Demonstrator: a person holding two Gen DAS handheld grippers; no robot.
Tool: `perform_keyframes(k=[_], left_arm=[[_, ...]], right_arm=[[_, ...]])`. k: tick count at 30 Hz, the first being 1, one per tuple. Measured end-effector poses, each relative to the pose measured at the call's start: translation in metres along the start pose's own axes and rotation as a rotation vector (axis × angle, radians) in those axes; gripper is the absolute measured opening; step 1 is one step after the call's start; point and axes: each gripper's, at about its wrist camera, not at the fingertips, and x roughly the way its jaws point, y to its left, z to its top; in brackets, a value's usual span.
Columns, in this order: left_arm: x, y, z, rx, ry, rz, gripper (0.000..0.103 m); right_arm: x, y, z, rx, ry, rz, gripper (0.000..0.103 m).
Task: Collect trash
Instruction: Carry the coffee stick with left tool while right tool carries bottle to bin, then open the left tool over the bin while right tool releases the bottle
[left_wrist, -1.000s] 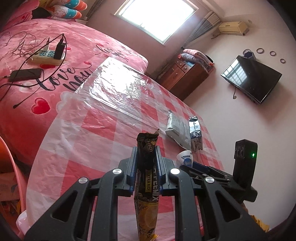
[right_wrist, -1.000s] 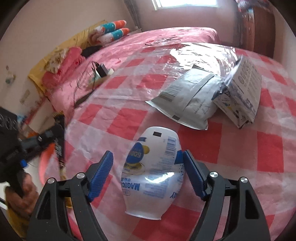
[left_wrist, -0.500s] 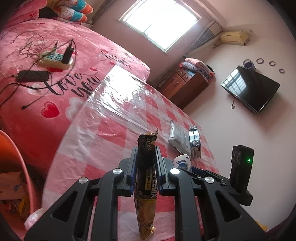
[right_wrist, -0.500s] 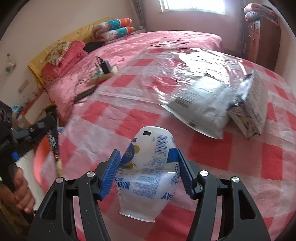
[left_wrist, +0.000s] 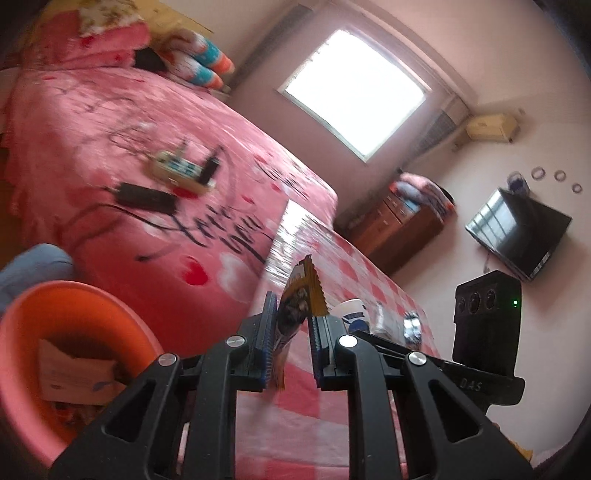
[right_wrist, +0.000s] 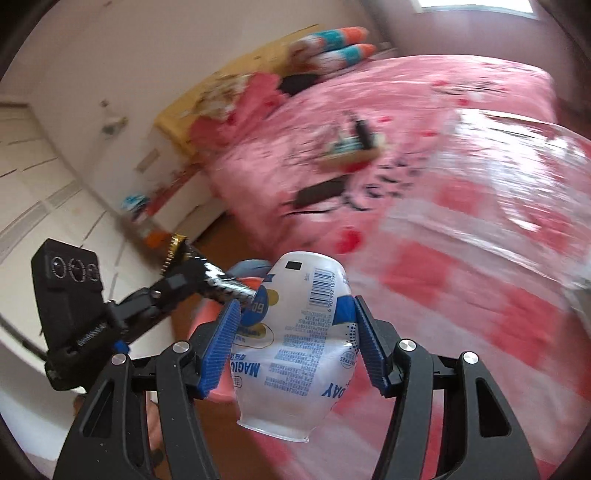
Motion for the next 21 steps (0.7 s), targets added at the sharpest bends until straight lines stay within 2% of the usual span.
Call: perform_keyframes(k=[5,12,13,14,15,16,18,21], left_arm=[[-0.032,0.036,0.005,-0.049,-0.051,0.091,0.018],[-0.049,0.085,-0.003,-0.129,-0.056,0.203,0.018],[-0.048,0.093,-0.006,-0.144,-0.048,0.220,0.018],[-0.046,0.098,-0.010,-0.157,-0.038,0.232,0.020],[-0.043,0.105,-0.012,-0.172,-0.019,0.247,0.028],[-0.042,0.109,-0.015,-0.182,-0.006,0.259,0.035],[-0.040,0.115,-0.018,-0.190,-0.003,0.306,0.069],[-0.039,0.115,-0.019,-0.161,-0.006,0.359,0.078]], right_arm=[[0.038,0.036,0.005,-0.046,0.034,0.079,0.062],[0.095,0.066,-0.002,-0.061,0.132,0.140,0.063],[0.104,0.067,-0.004,-0.062,0.155,0.121,0.067],[0.109,0.067,-0.006,-0.063,0.170,0.102,0.082],[0.115,0.066,-0.009,-0.060,0.182,0.075,0.090],[0.116,0.063,-0.012,-0.049,0.190,0.071,0.090],[0.111,0.053,-0.015,-0.023,0.185,0.080,0.090],[0.094,0.044,-0.016,-0.036,0.138,0.022,0.090]])
